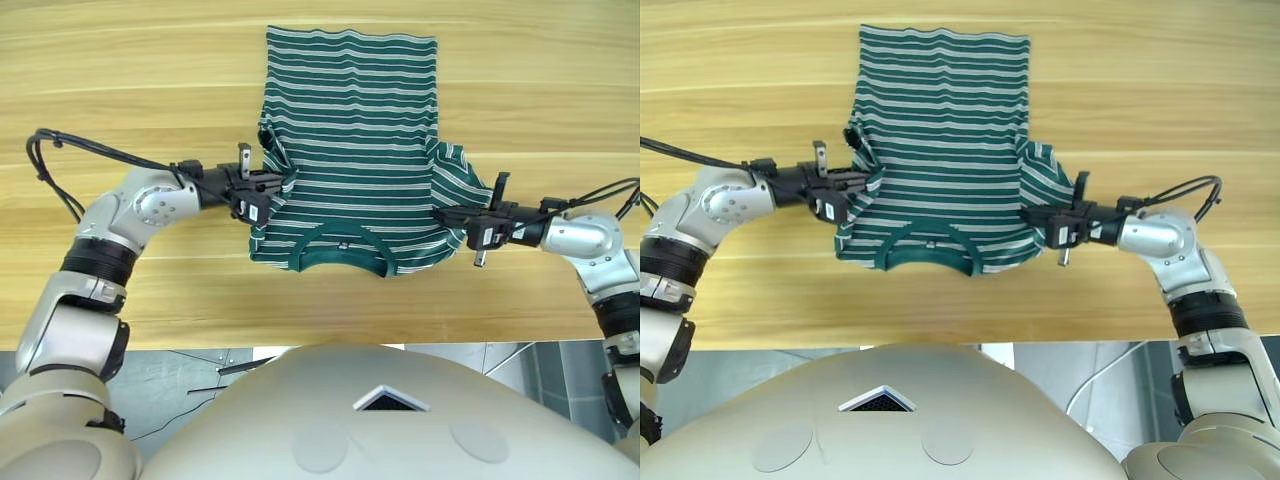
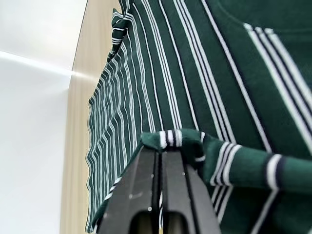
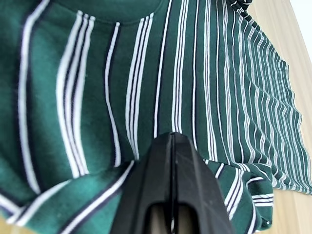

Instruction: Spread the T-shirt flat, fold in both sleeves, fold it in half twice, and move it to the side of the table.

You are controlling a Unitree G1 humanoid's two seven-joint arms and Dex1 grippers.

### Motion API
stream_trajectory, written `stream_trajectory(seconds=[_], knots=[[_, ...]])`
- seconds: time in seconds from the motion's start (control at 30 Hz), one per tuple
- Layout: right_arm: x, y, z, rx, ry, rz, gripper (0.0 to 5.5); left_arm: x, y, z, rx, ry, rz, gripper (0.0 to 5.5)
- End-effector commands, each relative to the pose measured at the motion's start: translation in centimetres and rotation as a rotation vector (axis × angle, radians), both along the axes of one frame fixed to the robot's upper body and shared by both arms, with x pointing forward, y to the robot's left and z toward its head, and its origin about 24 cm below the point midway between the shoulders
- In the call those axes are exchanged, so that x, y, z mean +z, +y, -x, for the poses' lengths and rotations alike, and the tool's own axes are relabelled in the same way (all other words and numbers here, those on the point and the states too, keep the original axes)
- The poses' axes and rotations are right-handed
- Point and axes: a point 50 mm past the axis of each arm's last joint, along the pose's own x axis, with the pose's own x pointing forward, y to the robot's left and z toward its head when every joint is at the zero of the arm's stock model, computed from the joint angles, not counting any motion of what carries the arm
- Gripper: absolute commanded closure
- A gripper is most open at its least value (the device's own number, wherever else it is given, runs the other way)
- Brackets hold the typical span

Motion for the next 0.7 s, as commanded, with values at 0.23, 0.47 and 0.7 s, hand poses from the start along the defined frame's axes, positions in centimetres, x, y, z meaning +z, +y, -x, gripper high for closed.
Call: stream_trajectory(seconds=[0.23,0.47,0.7], knots=[[0.3,0.4,-0.5,0.013,-0.015,-0.002,5.5,0.0,-0.6,0.1,-0.022,0.027,0.025,4.71],[0.3,0.5,-0.5,0.015,-0.013,-0.007,5.5,0.0,-0.7,-0.4,0.006,0.024,0.032,3.67],[5.6,-0.6,-1.2,-0.067,-0.187,-0.236,5.29,0.9,-0.6,-1.1,0.037,0.004,0.113,2.49]])
